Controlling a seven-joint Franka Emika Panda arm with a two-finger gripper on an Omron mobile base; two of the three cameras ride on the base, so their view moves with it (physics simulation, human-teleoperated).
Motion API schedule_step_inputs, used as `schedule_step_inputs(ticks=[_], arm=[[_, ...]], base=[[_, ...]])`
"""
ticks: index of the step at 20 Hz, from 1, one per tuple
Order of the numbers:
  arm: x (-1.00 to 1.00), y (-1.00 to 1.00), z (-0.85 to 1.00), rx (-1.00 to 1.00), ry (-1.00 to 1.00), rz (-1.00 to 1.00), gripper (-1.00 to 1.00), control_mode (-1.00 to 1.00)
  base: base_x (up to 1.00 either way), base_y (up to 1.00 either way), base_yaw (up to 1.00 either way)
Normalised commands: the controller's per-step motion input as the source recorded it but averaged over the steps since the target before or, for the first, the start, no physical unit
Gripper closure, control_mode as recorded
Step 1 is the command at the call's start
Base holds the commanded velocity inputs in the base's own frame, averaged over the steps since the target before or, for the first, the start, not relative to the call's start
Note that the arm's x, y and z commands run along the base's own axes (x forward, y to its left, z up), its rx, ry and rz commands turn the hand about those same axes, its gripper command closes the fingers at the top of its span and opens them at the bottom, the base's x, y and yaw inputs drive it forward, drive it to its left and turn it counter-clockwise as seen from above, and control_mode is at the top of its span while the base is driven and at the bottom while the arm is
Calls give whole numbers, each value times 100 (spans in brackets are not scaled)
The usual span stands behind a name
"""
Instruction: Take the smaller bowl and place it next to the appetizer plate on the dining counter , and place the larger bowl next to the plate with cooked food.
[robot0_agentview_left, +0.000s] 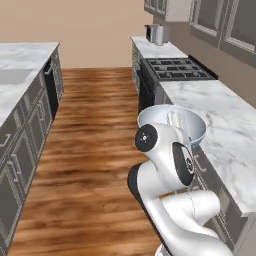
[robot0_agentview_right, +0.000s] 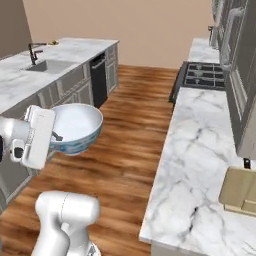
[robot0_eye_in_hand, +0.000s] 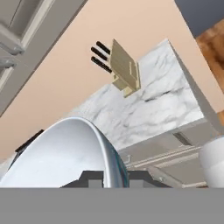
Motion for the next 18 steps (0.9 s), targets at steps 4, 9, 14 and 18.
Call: schedule_step_inputs(ticks=[4,9,14,18], arm=[[0,0,0,0,0,0,100,100],[0,0,0,0,0,0,100,100],[0,0,0,0,0,0,100,100],[0,0,0,0,0,0,100,100]], base=[[100,93,-5],[100,35,-7],[100,0,-6],[100,5,0]])
